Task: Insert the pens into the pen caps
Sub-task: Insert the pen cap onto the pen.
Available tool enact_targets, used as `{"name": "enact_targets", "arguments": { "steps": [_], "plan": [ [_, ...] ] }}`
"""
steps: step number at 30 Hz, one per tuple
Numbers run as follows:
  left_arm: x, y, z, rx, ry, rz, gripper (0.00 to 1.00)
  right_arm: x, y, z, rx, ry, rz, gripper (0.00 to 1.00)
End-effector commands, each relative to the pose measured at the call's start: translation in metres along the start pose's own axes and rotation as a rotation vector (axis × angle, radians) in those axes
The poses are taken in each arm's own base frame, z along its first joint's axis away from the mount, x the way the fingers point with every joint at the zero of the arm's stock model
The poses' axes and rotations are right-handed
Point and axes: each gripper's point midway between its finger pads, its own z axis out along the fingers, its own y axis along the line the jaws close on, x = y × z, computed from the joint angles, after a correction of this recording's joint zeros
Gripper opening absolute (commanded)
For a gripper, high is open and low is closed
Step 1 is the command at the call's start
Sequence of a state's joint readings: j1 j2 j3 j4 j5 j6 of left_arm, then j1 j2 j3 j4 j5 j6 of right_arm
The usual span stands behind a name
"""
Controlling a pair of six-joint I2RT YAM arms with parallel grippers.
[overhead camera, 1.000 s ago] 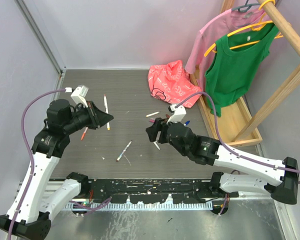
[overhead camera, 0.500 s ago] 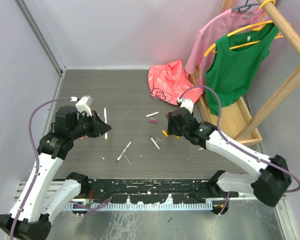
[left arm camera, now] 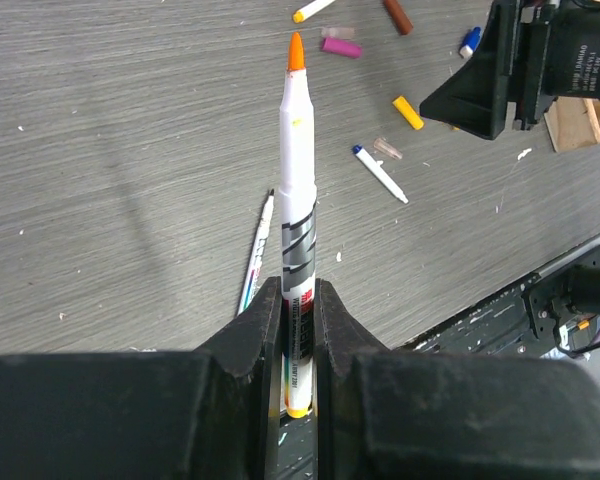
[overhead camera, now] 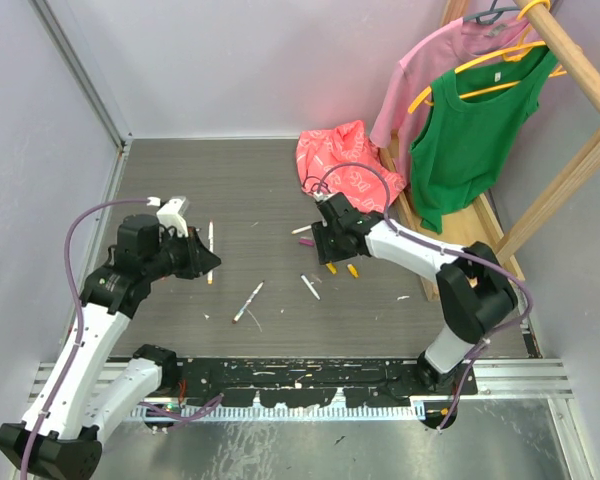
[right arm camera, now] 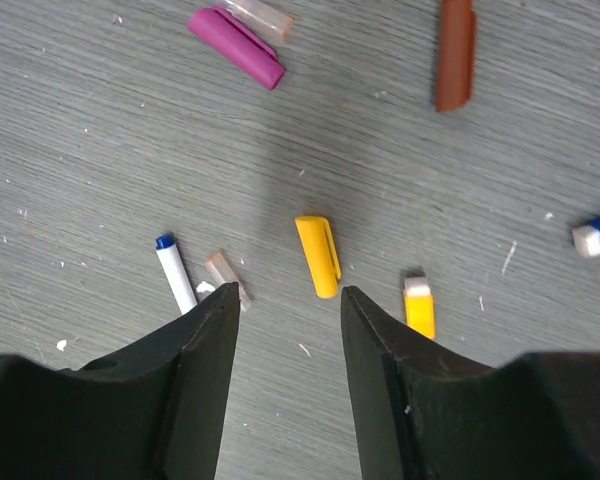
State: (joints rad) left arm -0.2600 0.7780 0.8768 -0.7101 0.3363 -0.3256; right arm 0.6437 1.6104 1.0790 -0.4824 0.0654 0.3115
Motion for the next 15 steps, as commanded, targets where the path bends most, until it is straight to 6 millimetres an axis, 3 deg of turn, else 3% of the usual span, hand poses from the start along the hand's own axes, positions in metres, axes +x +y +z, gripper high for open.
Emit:
{"name": "enact_targets", "arguments": {
  "steps": [1,15],
  "plan": [
    [-0.005,0.004,0.003,-0.016,-0.015,0.020,0.00,-0.023,0.010,0.001,-0.042,-0.025,-0.056,0.50],
    [-0.003,0.008,0.007,-0.035,0.009,0.015,0.00,-0.002,-0.005,0.031,0.032,0.087,-0.095,0.45]
  ]
}}
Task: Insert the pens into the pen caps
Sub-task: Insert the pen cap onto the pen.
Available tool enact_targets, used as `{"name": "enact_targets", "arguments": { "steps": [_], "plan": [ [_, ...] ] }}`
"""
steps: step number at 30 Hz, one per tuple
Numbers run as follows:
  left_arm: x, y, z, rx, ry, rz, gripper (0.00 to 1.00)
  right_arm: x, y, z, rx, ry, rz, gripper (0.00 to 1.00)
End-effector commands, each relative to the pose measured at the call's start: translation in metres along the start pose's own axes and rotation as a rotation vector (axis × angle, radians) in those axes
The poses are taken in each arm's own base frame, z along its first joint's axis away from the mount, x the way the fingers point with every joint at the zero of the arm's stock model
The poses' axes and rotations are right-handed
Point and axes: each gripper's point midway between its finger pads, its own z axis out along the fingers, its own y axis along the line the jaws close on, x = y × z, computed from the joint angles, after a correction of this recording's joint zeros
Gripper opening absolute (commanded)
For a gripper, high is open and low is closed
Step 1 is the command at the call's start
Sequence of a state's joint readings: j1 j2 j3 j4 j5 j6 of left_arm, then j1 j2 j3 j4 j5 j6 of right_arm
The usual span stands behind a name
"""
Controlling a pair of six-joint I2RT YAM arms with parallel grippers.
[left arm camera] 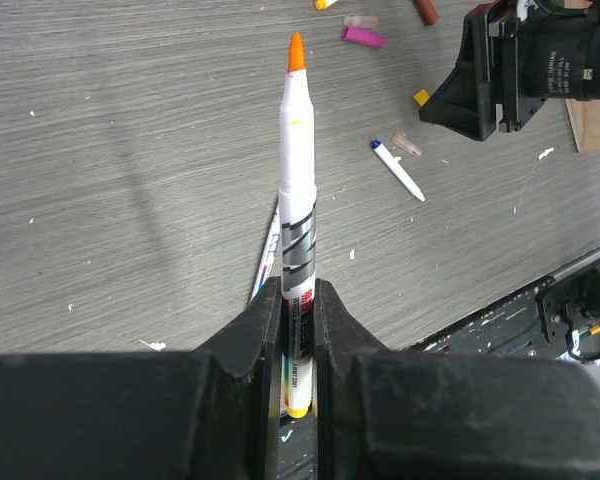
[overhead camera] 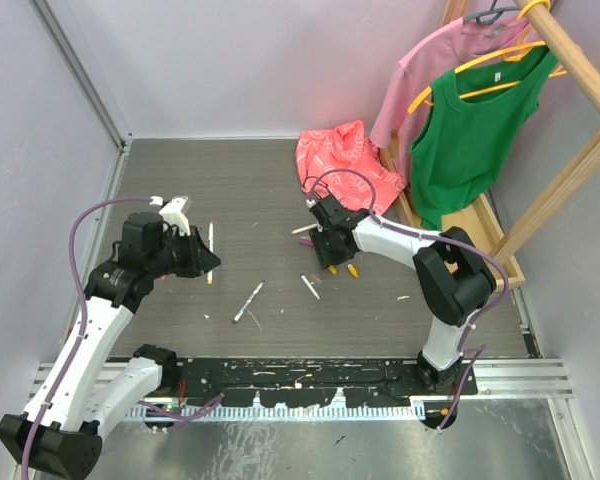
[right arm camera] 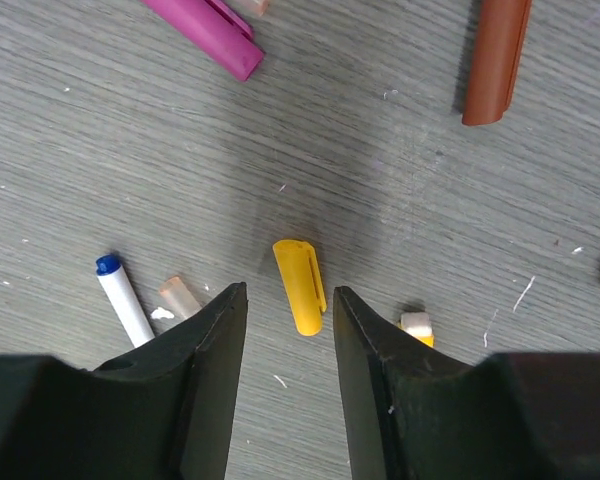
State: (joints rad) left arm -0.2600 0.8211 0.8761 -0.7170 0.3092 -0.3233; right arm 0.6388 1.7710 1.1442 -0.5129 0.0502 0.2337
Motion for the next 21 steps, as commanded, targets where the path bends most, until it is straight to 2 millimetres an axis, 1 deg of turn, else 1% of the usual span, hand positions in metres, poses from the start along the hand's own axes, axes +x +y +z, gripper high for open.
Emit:
{"name": "enact_targets", "arguments": {
  "steps": [1,8,14,18,21],
  "plan": [
    [-0.007,-0.001,-0.002,0.004,-0.029,0.029,0.00,-0.018,-0.002,-0.004,0.017,-0.034,-0.015,0.45],
    [-0.008,0.003,-0.001,-0.020,-0.029,0.026,0.00,-0.007,-0.006,0.009,0.035,0.013,-0.029,0.42],
    [-0.007,0.006,-0.001,-0.038,-0.029,0.024,0.00,-0.002,-0.006,0.016,0.039,0.040,-0.034,0.38],
    [-0.006,0.006,-0.001,-0.038,-0.026,0.024,0.00,0.002,-0.009,0.017,0.053,0.060,-0.038,0.34],
    [-0.006,0.007,0.000,-0.038,-0.024,0.022,0.00,0.006,-0.015,0.016,0.082,0.072,-0.034,0.31]
  ]
}}
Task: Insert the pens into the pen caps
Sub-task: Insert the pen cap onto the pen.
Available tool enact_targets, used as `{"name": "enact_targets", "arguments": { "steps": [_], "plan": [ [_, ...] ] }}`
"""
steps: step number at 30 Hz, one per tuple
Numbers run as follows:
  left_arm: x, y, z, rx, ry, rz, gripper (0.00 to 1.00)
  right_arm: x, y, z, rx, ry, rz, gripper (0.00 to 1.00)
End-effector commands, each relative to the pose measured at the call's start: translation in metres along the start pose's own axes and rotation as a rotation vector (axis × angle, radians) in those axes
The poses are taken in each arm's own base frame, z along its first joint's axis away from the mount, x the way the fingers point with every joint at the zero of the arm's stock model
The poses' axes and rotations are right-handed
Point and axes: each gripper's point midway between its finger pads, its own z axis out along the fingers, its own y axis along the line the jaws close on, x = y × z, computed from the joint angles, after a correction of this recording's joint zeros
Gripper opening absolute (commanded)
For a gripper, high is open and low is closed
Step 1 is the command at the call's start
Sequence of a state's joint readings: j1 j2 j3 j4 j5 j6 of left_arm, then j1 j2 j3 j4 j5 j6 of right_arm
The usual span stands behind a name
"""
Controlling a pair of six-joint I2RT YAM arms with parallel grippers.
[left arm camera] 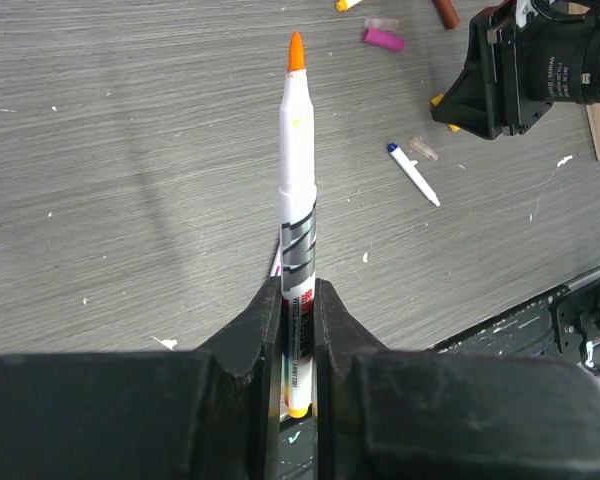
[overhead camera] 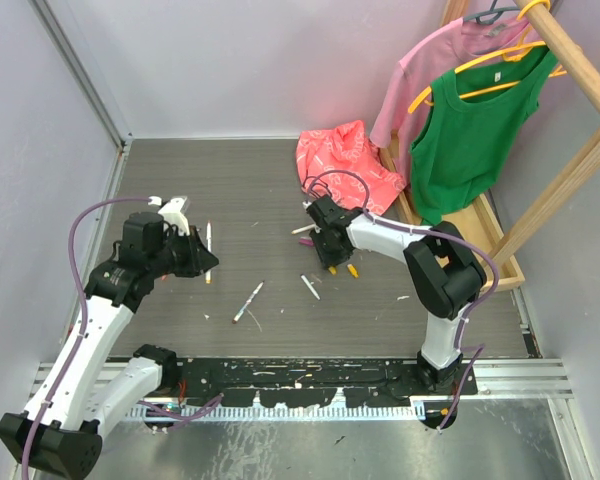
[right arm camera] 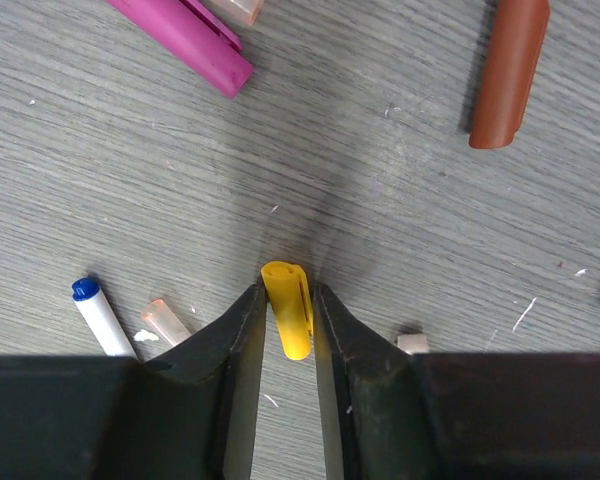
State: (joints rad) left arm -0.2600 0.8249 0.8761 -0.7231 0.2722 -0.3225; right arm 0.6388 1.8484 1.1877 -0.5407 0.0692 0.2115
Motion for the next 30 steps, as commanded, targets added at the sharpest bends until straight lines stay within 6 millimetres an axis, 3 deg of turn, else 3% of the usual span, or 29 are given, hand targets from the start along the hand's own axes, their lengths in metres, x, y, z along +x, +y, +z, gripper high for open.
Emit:
{"name": "enact_targets", "arguments": {
  "steps": [1,7,12,17,24,30],
  "plan": [
    [-0.006,-0.001,0.000,0.003,-0.021,0.023,0.00,0.003,-0.011,0.000,0.056,0.021,-0.007,0.29],
    [-0.005,-0.009,0.002,0.056,-0.019,0.019,0.00,-0.001,-0.010,-0.012,0.043,-0.024,0.014,0.13],
    [-0.002,-0.019,0.005,0.113,0.000,0.001,0.00,-0.027,-0.002,-0.052,-0.023,-0.177,0.037,0.01],
    [0.003,-0.028,0.003,0.158,0.037,-0.039,0.00,-0.041,0.007,-0.098,-0.110,-0.343,0.090,0.00],
    [0.003,-0.052,-0.006,0.285,0.049,-0.056,0.00,-0.046,0.027,-0.151,-0.292,-0.512,0.181,0.00],
    [-0.013,-0.056,-0.019,0.274,-0.049,-0.031,0.00,-0.042,0.041,-0.183,-0.442,-0.613,0.261,0.00]
  ]
}}
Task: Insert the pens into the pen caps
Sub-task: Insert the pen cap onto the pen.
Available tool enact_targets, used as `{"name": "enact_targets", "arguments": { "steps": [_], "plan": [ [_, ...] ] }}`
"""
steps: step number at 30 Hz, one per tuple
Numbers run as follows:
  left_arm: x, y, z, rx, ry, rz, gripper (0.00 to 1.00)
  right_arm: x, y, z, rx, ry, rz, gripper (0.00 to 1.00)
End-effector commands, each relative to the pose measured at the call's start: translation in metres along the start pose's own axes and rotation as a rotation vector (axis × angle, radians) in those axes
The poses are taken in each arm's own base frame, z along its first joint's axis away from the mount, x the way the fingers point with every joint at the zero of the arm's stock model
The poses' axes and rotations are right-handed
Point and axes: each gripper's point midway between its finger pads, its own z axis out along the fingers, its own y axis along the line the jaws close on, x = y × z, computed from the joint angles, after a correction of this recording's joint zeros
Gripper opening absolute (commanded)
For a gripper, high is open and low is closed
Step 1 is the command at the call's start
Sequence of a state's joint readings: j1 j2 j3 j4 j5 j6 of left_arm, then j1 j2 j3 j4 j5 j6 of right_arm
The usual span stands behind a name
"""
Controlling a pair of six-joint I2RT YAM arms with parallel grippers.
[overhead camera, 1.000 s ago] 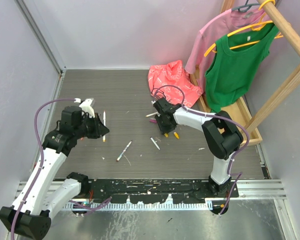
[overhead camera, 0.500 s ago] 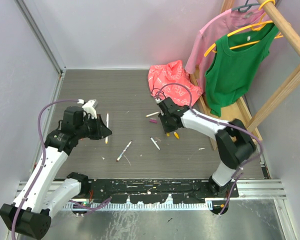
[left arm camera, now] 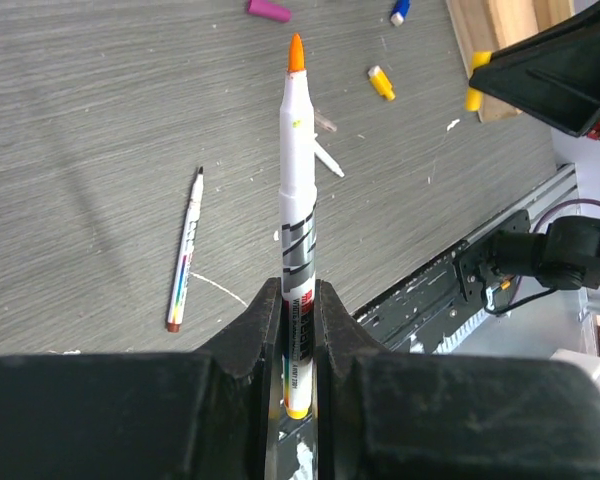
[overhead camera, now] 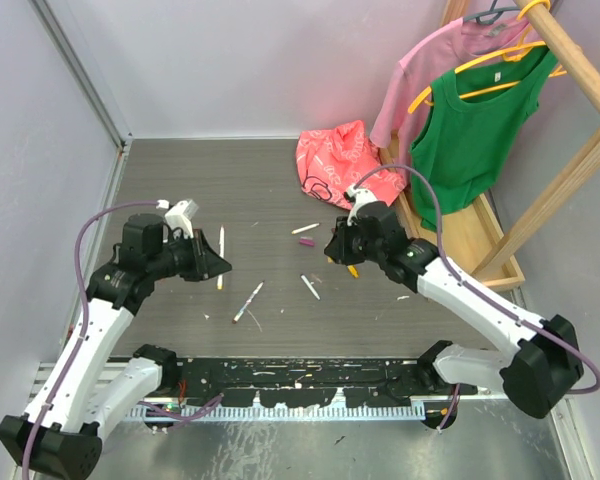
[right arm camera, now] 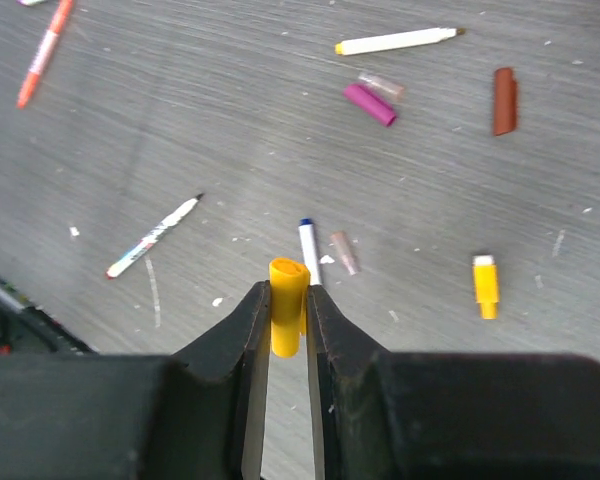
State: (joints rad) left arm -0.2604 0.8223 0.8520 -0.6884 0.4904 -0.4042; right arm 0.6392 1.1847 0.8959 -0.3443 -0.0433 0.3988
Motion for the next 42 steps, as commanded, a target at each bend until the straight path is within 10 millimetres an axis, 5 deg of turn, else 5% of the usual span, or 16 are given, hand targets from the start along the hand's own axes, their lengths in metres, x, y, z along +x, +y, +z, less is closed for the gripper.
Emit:
{"name": "enact_targets", "arguments": {
  "steps": [1,16,26,34,42],
  "plan": [
    [-0.025,-0.025,-0.013,0.066,-0.117,0.054,0.00,-0.025,0.031,-0.018,-0.155,-0.128,0.105,0.00],
    [0.019,-0.127,0.025,0.178,-0.067,0.327,0.00,-0.079,0.034,-0.106,-0.264,-0.557,0.319,0.00],
    [0.039,-0.173,0.039,0.253,-0.042,0.397,0.00,-0.096,0.048,-0.171,-0.423,-0.762,0.310,0.00],
    [0.035,-0.199,0.028,0.397,-0.102,0.419,0.00,-0.110,0.069,-0.198,-0.555,-0.831,0.296,0.00],
    [0.035,-0.208,0.026,0.439,-0.099,0.429,0.00,-0.113,0.091,-0.204,-0.717,-0.839,0.299,0.00]
  ]
}}
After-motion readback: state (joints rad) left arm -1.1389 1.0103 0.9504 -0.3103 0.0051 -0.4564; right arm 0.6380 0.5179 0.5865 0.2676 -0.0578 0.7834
